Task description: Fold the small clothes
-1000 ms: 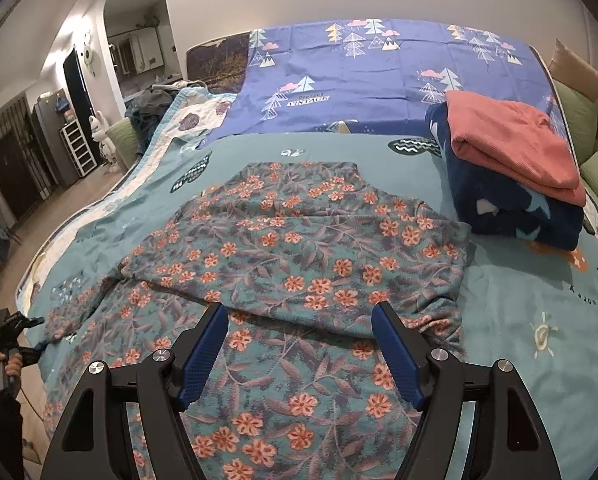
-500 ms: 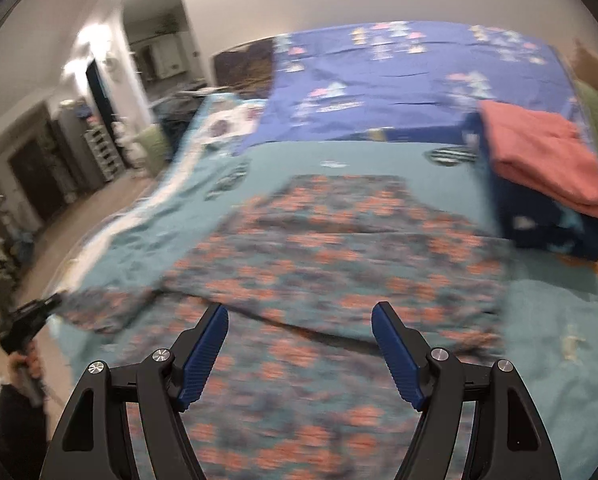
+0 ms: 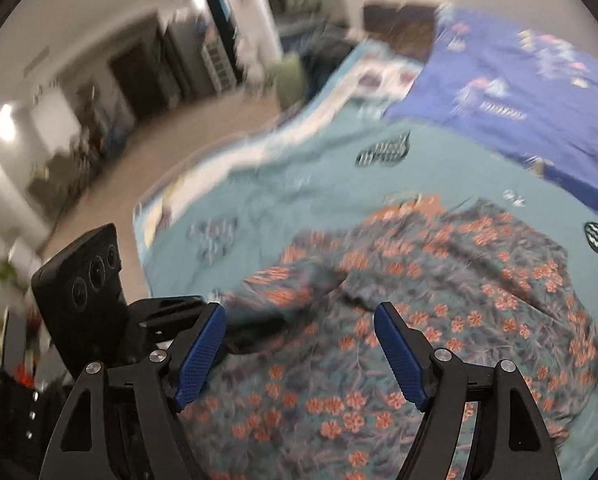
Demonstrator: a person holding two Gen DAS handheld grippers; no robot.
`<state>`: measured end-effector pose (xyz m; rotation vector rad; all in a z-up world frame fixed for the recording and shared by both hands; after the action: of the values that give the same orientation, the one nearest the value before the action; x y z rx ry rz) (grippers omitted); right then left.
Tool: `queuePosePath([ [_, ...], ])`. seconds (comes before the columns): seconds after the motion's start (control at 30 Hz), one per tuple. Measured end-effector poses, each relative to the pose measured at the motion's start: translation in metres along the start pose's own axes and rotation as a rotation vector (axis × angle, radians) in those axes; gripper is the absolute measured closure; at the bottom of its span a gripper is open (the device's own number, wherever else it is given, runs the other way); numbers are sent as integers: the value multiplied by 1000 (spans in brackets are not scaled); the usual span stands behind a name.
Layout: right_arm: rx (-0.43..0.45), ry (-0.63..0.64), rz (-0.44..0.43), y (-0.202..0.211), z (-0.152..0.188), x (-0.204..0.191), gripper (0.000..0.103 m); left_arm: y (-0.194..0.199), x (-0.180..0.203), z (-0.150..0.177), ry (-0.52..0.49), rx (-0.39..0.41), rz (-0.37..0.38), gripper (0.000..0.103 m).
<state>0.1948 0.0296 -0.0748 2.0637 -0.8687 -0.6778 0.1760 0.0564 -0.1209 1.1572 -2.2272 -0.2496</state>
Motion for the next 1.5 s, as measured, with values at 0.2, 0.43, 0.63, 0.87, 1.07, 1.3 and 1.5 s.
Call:
queuePosePath([
  [0.2, -316, 98, 70, -31, 1, -5, 25, -14, 16, 12, 5, -33, 21, 97],
  [0.43, -424, 120, 154, -65, 12, -4, 34, -22, 20, 16, 33, -47, 30, 97],
  [0.63, -426, 134, 221, -80, 13, -3, 80, -19, 23, 17, 37, -46, 29, 97],
  [0.87, -267, 44, 233, -55, -6, 5, 98, -19, 24, 8, 56, -30, 22, 97],
  [1.07, -153, -52, 174, -23, -25, 17, 99, -16, 23, -11, 94, 6, 42, 97],
  [1.3, 11, -146, 117, 25, -54, 36, 100, -21, 44, -62, 101, 38, 103, 97],
  [1.5, 153, -182, 68, 83, -86, 58, 100, -35, 74, -121, 82, 79, 118, 97],
])
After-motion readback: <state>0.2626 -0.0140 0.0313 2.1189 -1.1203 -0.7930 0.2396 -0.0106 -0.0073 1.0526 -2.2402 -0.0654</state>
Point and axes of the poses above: each gripper's, at about its wrist camera, not at the fingertips, and y roughly against the way its jaws point, x to its right, z to its underside, the point moved 8 cm from there along -y, roughly the way its jaws point, and after that the axes turned 1 degree about z, right-handed, at the moved point
